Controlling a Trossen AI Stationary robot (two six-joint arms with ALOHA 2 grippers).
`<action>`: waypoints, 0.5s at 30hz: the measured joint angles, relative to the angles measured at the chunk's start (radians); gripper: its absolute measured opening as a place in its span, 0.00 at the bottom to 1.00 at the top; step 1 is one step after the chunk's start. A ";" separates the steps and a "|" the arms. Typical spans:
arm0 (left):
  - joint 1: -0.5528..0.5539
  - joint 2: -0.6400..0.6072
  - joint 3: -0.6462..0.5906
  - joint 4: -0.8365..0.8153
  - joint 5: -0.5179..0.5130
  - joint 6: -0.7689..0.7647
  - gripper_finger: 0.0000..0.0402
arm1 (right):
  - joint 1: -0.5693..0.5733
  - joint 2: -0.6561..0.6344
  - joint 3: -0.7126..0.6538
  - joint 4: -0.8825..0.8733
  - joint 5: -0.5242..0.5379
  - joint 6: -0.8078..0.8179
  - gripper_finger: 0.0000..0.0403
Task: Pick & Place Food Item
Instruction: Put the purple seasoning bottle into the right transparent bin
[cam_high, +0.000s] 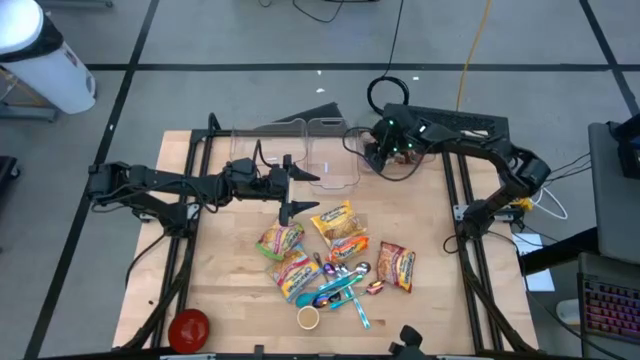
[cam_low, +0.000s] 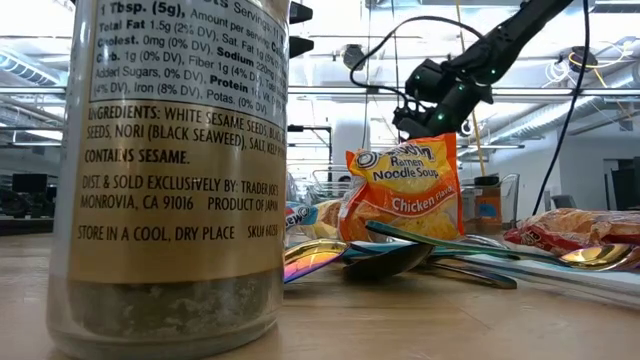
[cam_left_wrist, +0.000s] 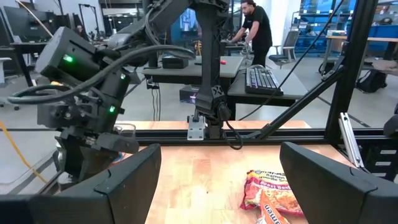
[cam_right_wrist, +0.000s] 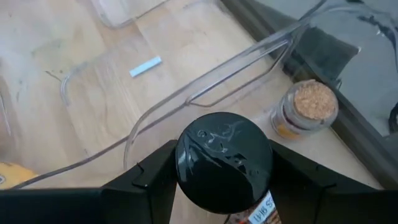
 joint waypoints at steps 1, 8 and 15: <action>0.000 0.000 0.000 0.000 0.000 0.000 0.84 | 0.000 0.000 -0.007 0.015 0.000 0.002 0.48; 0.000 0.000 0.000 0.000 0.000 -0.011 0.84 | 0.000 0.003 -0.029 0.043 0.000 -0.002 0.60; 0.000 0.000 0.000 0.000 0.000 -0.054 0.84 | 0.001 -0.053 -0.034 0.013 0.005 -0.046 0.81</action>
